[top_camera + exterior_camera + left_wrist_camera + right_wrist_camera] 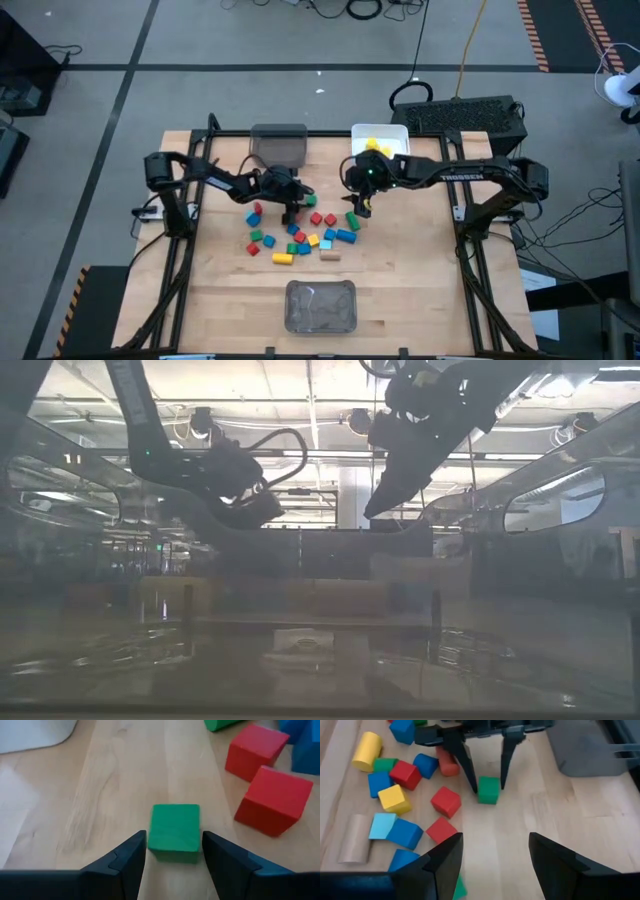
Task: Sort blocks by size
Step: Put the green square block into the white bin
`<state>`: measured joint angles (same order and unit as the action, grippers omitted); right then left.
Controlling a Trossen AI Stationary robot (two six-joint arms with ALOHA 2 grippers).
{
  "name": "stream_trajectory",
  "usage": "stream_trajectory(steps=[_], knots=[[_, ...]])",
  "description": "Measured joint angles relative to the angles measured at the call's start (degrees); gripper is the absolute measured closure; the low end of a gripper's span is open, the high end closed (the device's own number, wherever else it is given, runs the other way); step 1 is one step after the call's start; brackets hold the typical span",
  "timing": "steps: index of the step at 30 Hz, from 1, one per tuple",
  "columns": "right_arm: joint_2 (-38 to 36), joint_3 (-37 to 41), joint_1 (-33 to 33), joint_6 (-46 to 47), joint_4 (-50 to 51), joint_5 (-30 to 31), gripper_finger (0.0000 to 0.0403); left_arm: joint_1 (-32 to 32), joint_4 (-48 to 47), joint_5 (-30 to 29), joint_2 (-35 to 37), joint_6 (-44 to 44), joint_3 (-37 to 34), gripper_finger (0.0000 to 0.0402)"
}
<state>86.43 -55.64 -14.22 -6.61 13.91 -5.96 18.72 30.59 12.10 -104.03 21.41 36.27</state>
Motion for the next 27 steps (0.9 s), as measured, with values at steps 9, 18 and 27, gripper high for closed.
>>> stream_trajectory(steps=[9,18,27], knots=[[0.0,0.0,2.2,0.2,1.0,0.5,0.019,0.1,-1.7,-0.4,-1.4,-3.0,2.1,0.0208],[1.4,1.5,4.6,-1.8,-2.9,6.6,0.019,0.3,-1.9,-0.7,-1.2,-8.2,2.2,0.0263],[1.4,2.1,6.5,-9.3,-6.5,9.0,0.019,0.5,-2.2,4.0,4.4,-17.5,2.2,0.0263]])
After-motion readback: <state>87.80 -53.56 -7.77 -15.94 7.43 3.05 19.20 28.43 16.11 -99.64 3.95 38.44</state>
